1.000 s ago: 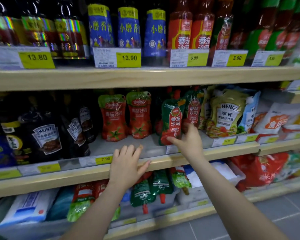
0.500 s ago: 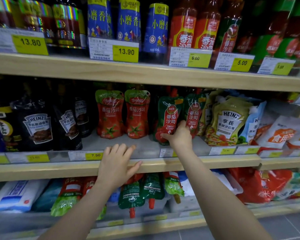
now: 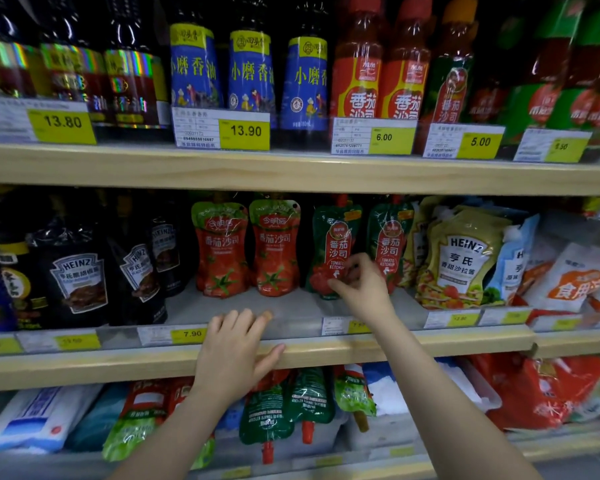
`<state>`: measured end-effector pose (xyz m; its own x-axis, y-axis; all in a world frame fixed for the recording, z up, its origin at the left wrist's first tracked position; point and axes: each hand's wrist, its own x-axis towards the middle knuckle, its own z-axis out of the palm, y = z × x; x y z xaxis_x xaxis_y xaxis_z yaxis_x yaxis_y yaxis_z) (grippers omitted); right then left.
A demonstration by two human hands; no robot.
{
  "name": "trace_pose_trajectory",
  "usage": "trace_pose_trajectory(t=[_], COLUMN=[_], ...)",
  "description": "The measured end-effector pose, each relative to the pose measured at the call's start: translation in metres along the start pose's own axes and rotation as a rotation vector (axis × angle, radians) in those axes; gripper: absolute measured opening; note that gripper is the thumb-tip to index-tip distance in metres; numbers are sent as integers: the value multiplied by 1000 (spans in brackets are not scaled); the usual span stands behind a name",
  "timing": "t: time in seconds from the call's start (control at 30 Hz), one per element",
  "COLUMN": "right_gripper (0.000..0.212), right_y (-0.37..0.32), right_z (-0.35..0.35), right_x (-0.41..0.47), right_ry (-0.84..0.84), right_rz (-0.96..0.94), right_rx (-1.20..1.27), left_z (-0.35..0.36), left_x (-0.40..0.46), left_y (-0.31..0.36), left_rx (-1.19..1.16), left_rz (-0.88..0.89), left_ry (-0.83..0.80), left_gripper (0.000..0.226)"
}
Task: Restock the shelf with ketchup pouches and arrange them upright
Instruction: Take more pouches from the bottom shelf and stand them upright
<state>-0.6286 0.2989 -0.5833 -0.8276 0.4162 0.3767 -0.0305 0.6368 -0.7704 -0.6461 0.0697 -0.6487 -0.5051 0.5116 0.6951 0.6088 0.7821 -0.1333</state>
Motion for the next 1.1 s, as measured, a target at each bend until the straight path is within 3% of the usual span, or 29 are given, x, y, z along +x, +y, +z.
trace_pose_trajectory(t=[0.07, 0.17, 0.5, 0.67, 0.97, 1.1], right_gripper=[25, 32, 33, 35, 31, 39], right_y=[2, 4, 17, 7, 47, 63], right_z=[-9, -11, -2, -6, -60, -50], right_x=[2, 11, 25, 16, -60, -72], right_ry=[-199, -364, -430, -425, -216, -110], right_rz=[-10, 34, 85, 51, -345, -425], right_rx=[106, 151, 74, 25, -502, -542], left_z=[1, 1, 6, 6, -3, -2], left_x=[0, 0, -1, -1, -2, -4], left_y=[0, 1, -1, -1, 5, 10], left_rx=[1, -3, -30, -25, -73, -113], left_rz=[-1, -4, -2, 0, -48, -86], left_ry=[4, 4, 23, 31, -9, 0], left_gripper=[52, 52, 50, 48, 53, 53])
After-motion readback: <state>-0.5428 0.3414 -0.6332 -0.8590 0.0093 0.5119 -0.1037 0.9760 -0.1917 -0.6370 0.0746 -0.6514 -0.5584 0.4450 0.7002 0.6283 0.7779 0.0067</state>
